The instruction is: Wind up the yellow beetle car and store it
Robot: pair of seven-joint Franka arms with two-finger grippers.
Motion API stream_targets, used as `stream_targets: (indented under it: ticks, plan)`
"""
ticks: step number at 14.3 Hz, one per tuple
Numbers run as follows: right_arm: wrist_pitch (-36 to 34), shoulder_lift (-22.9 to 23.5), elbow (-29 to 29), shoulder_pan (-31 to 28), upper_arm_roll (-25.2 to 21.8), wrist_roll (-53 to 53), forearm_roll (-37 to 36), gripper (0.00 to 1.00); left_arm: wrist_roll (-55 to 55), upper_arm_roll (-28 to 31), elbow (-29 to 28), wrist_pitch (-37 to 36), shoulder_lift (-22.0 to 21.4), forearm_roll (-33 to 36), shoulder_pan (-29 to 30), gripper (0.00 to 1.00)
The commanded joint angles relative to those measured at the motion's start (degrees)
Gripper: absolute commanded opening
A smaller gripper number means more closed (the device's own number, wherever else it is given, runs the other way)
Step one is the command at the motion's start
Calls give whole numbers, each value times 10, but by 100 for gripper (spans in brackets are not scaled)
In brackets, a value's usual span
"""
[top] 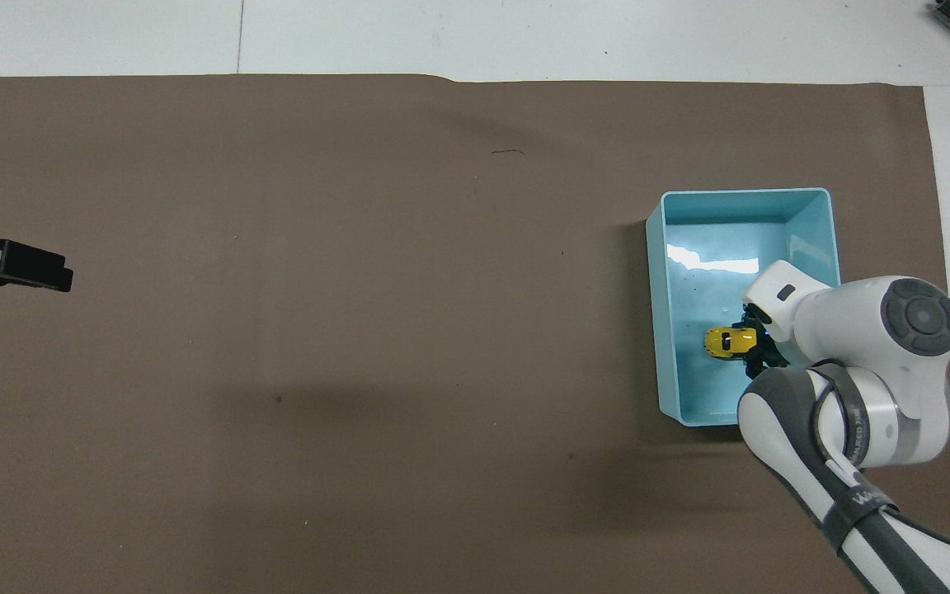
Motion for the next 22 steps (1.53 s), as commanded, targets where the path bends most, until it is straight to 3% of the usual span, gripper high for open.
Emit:
stream_targets:
  ticks: [1,6,9,16,20,22]
  plan:
    - [-35,10,32,-3,4,12,-10,100,7,-4,-13,3,-14,-7,10,100]
    - [-128,14,132,-2,9,15,-5,100,7,-4,-13,3,-14,-7,10,100]
    - [-188,3,187,-6,9,71,6,100,7,-4,-13,3,-14,-7,10,100]
    - [-336,-33,286,8,23,442,26,100,7,-4,-13,3,-14,-7,10,100]
    - [-387,-71,298,22,24,694,26,100,7,-4,-13,3,-14,-7,10,100]
    - [-414,-73,316,22,23,752,27,100,7,-4,-13,3,-14,-7,10,100]
